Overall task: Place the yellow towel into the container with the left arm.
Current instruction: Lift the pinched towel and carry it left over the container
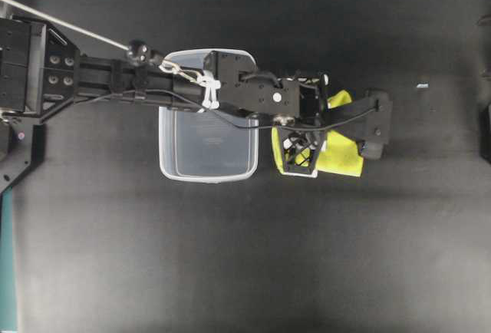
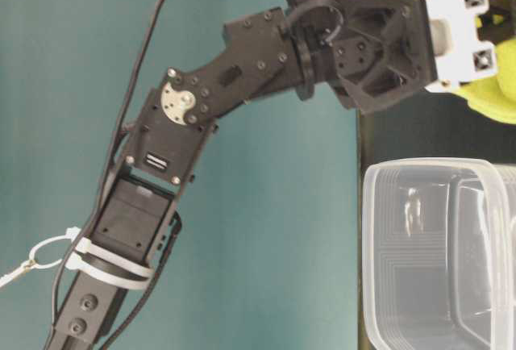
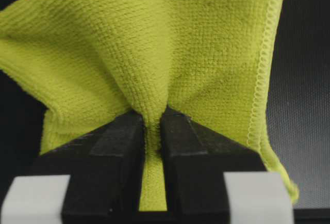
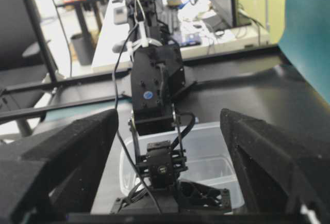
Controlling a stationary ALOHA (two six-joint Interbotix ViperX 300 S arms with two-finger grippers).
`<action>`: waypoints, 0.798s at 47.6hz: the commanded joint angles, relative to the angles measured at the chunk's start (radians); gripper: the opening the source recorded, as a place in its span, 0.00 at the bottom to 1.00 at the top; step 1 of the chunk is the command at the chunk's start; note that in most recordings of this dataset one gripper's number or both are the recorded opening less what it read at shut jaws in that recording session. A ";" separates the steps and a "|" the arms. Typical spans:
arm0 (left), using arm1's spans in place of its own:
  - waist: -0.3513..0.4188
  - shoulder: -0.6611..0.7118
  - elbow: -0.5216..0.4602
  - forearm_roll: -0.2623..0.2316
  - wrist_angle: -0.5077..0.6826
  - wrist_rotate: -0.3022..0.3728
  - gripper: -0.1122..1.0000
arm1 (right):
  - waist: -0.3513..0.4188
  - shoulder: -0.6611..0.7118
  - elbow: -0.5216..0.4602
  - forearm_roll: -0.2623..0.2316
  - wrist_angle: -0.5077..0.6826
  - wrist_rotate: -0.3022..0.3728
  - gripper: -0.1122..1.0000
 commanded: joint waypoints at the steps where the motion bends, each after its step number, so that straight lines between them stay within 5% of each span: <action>1: 0.000 -0.037 -0.064 0.005 0.025 -0.002 0.16 | -0.002 0.006 -0.020 0.000 -0.006 0.000 0.79; 20: -0.020 -0.264 -0.239 0.003 0.377 -0.020 0.16 | -0.003 0.000 -0.021 0.000 -0.011 0.002 0.79; 29: -0.017 -0.436 -0.126 0.003 0.463 -0.018 0.16 | -0.003 0.000 -0.020 0.000 -0.014 0.002 0.79; 38: 0.000 -0.586 0.097 0.003 0.440 -0.020 0.16 | -0.002 0.000 -0.018 0.002 -0.020 0.003 0.79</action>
